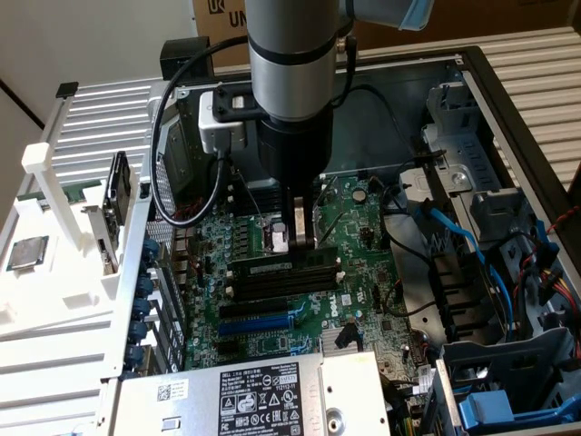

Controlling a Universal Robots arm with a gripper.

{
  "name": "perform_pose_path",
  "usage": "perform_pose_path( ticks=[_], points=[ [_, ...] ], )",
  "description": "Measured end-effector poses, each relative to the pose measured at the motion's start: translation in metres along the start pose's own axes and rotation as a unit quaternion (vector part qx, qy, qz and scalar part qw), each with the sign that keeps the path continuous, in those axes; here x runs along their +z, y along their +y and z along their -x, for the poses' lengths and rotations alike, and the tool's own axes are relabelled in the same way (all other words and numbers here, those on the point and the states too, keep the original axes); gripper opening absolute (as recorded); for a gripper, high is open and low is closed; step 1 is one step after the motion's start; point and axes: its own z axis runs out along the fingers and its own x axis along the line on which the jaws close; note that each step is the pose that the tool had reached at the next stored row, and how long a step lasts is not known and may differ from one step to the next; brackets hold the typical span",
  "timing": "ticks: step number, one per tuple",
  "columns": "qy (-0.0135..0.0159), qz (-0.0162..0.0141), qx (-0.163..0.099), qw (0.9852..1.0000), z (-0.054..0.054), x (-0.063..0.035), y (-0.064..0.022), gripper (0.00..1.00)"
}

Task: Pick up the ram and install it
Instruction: 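Insert the ram into the slot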

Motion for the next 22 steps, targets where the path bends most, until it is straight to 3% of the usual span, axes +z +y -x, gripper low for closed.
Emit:
perform_pose_path(
  ticks=[9,22],
  points=[
    [-0.0001,-0.0005,0.002,1.0,-0.0002,0.0018,0.0009,0.12],
    [-0.0001,-0.0061,0.001,1.0,0.0019,0.0088,0.004,0.12]
  ],
)
